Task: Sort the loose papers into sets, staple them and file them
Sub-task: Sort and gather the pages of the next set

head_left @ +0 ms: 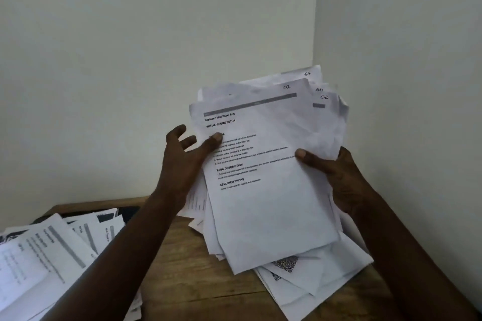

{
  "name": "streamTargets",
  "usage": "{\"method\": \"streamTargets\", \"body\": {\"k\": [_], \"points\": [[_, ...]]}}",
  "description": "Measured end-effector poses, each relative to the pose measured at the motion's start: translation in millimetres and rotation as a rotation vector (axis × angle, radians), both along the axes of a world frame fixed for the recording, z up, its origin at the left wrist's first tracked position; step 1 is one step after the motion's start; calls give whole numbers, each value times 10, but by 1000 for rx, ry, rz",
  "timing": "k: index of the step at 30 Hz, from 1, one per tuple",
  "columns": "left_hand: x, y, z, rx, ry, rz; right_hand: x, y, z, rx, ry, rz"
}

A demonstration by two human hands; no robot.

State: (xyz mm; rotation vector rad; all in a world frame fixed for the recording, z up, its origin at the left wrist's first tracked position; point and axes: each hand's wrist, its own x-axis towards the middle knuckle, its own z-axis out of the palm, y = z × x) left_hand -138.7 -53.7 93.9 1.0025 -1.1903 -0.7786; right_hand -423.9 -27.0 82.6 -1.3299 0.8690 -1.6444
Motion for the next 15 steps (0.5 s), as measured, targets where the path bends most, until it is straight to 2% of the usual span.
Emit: {"method": "streamTargets", "body": {"k": [4,6,8,15], "points": [[121,116,124,-13,26,-136,54,89,34,-59,-45,-27],[172,161,28,37,86,-308,81,112,-80,-36,-72,-40],[241,225,-54,72,66,-438,102,115,-244,9,-104,-29],[484,320,339,-41,-156,-453,104,0,-582,99,-179,77]]}}
